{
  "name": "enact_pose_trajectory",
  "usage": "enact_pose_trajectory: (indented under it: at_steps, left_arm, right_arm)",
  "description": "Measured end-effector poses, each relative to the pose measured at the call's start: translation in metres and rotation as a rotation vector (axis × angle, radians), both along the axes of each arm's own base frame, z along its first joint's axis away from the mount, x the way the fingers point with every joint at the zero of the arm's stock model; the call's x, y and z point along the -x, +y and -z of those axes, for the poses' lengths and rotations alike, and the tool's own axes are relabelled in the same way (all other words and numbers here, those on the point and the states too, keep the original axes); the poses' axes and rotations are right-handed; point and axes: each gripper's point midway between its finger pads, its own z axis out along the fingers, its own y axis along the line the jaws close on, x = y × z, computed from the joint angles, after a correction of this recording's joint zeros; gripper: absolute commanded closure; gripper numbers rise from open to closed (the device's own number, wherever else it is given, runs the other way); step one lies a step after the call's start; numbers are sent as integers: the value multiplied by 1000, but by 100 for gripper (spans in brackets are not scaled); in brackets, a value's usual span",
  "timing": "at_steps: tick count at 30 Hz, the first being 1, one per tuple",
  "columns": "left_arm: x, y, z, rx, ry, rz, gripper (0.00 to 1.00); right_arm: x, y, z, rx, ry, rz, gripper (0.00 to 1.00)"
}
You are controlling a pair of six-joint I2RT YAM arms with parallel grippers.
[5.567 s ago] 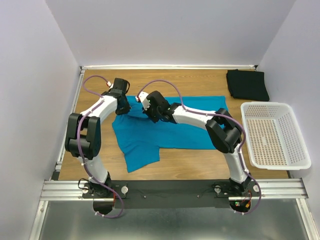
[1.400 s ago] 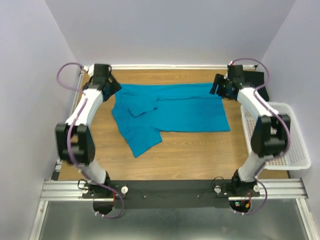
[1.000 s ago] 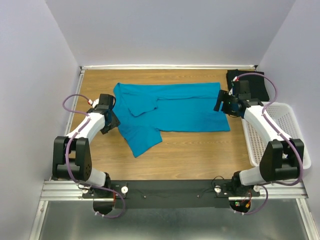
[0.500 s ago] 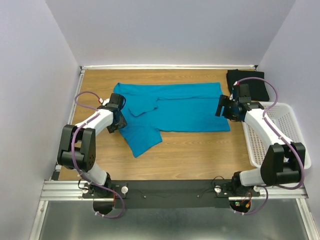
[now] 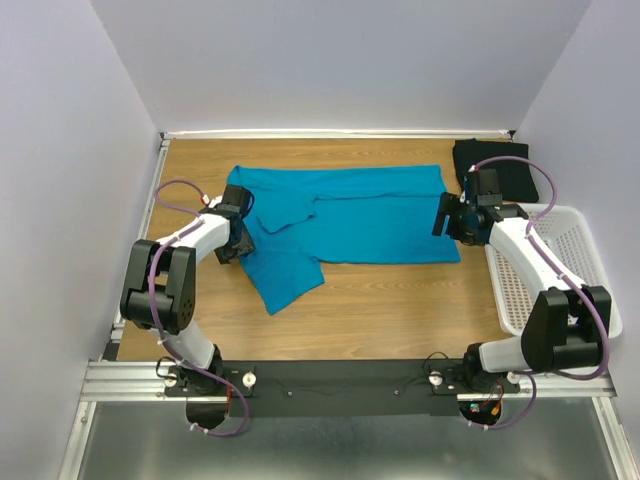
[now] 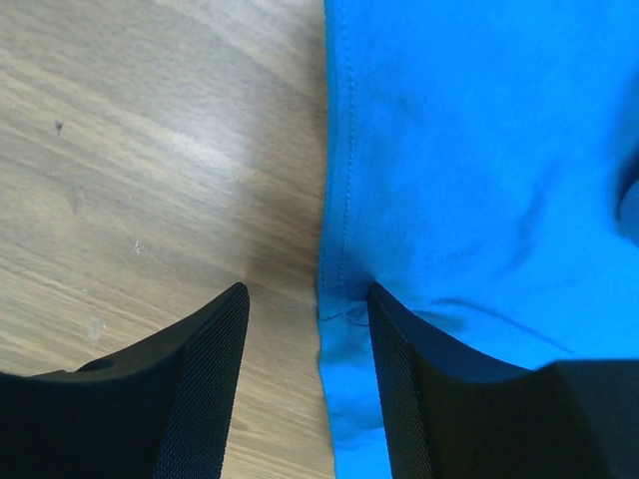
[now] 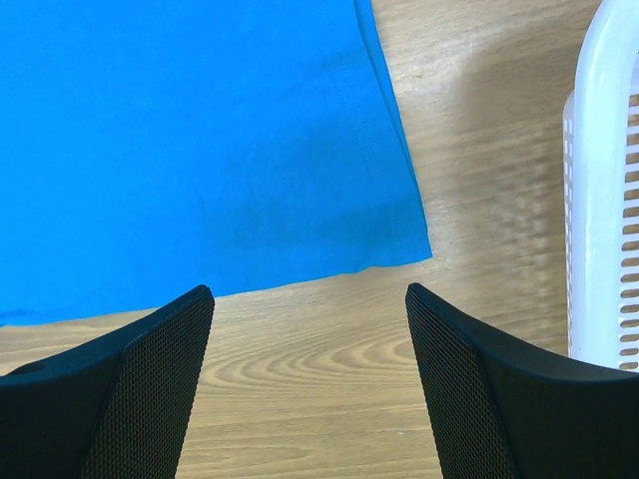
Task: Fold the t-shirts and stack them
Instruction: Fold the tshirt
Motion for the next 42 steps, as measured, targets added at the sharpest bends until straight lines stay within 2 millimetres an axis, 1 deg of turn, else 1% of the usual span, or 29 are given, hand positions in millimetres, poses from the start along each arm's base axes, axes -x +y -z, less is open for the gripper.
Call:
enact_pose_trajectory:
  at_steps: [1,3,4,6,7,9,10,15,16,18,24,31,37,42]
  left_arm:
    - [-1,0,0,-1,1,2,50]
    - [-3,-2,0,0,-2,9,59]
    - [-4,-2,0,-1,-4,12,71]
    - [-5,-3,0,-2,-8,20,81]
    - [-5,-3,0,-2,-9,21,90]
    - [-5,-3,0,-5,-8,28,96]
    - [-5,-3,0,-6,-7,31,97]
    - [-4,-3,0,-9,-7,35,98]
    - [-3,-2,0,-9,-7,35,98]
    - [0,-1,0,-8,-5,31,98]
    - [9,15,1,-9,4,-13,98]
    - [17,25,0,-10,7,-42,98]
    - [22,28,0,-10,13,-52,98]
    - [26,30,-2,-9,8,-56,98]
  right_arm:
    - [0,0,1,0,3,1,14]
    - [2,0,2,-3,12,7,14]
    - [2,0,3,-5,18,11,15]
    - [4,0,5,-10,28,22,15]
    - [4,0,7,-12,37,31,16]
    - [6,0,12,-14,54,45,17]
    - [7,0,15,-15,67,56,18]
    - [11,-2,28,-18,117,98,20]
    - [11,-1,31,-22,126,107,23]
    - [13,-1,36,-27,141,121,26]
    - [28,-3,62,-32,217,186,35]
    - [35,-12,72,5,224,239,36]
    - [43,-11,85,-9,234,258,37]
    - [40,-8,90,-29,214,270,39]
